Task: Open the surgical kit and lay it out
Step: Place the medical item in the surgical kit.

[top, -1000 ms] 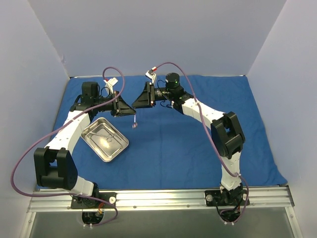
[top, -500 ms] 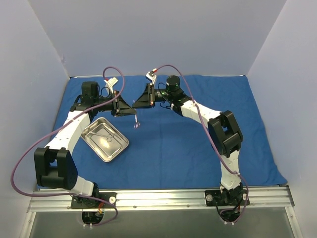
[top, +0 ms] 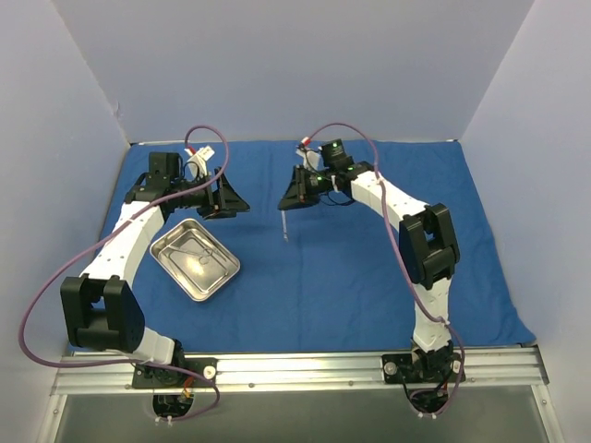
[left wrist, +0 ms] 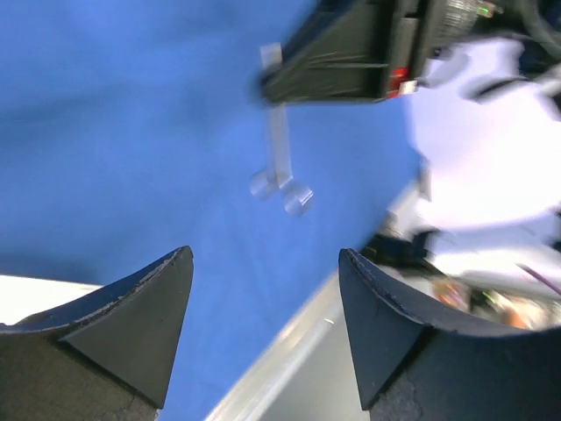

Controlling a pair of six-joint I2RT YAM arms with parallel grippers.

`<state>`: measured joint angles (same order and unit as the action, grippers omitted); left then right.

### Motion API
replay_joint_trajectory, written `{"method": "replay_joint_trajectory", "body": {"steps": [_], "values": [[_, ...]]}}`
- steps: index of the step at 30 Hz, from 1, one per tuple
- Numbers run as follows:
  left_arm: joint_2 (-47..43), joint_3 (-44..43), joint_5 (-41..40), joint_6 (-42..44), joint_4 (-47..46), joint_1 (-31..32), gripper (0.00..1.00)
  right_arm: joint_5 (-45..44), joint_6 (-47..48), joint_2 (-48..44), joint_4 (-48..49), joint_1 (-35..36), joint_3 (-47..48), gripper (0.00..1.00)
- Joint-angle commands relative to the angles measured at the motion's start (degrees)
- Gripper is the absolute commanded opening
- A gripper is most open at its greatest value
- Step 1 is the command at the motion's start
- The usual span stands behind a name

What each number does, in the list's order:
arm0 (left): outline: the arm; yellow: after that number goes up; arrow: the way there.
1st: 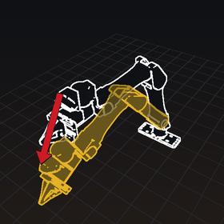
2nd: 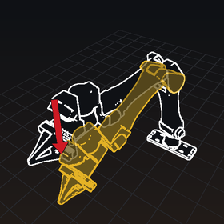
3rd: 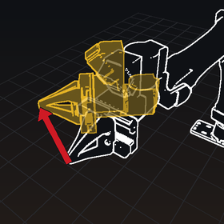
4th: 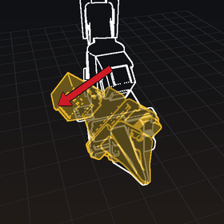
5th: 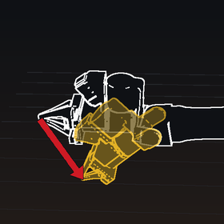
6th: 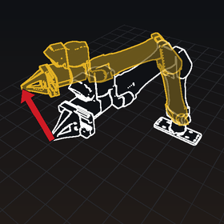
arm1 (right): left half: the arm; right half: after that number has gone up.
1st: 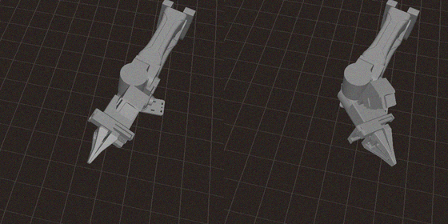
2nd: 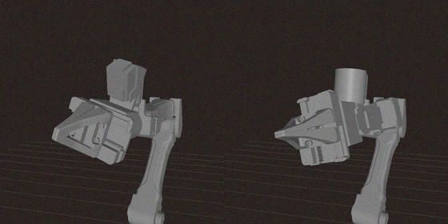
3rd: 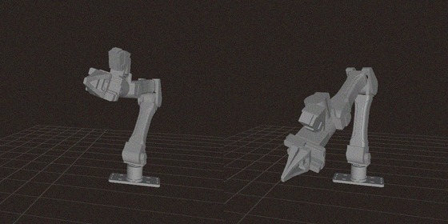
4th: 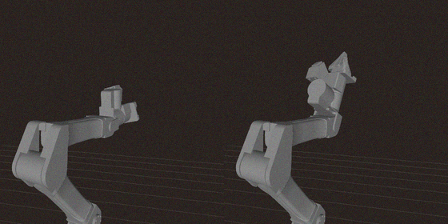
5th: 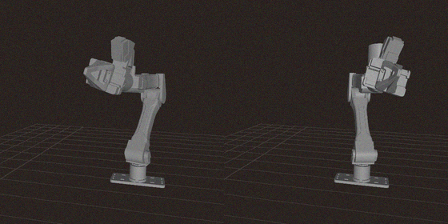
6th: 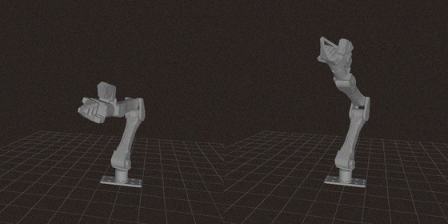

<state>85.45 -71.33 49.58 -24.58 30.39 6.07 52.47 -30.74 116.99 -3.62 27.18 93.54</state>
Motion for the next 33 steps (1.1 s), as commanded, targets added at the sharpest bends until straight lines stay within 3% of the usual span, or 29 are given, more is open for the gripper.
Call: {"method": "replay_joint_trajectory", "body": {"steps": [1,3,4,5,7,9,18,23,33], "values": [[0.85,-5.21,-13.51,6.72,9.49,-1.05,0.76,-15.65,12.61,-3.17,-22.27,-3.88,4.36,0.00],[3.13,-7.24,-23.50,7.87,15.45,-1.49,0.75,-26.58,15.43,-1.69,-35.62,-6.25,9.35,0.00],[3.93,-7.85,-26.09,8.75,16.79,-1.67,0.75,-38.03,16.75,-1.24,-39.32,-6.78,10.77,0.00],[5.33,-8.47,-27.68,9.19,17.85,-2.02,0.75,-43.62,17.90,-0.72,-45.36,-7.92,11.83,0.00],[6.04,-8.56,-31.29,9.29,18.74,-2.29,0.75,-55.99,18.79,0.34,-49.89,-9.42,13.51,0.00],[6.40,-8.13,-31.56,8.67,18.04,-2.72,0.75,-60.62,19.14,0.69,-53.59,-12.22,13.51,0.00],[10.70,-10.05,-32.97,6.30,20.05,-3.08,0.75,-75.82,19.49,11.13,-57.03,-19.62,20.71,0.00],[10.62,-10.41,-34.46,6.65,20.85,-3.95,0.74,-78.04,20.11,16.16,-56.50,-23.40,23.70,0.00],[11.40,-11.19,-34.47,6.56,21.55,-5.71,0.73,-81.82,20.99,21.78,-55.53,-23.58,26.52,0.00]]}}
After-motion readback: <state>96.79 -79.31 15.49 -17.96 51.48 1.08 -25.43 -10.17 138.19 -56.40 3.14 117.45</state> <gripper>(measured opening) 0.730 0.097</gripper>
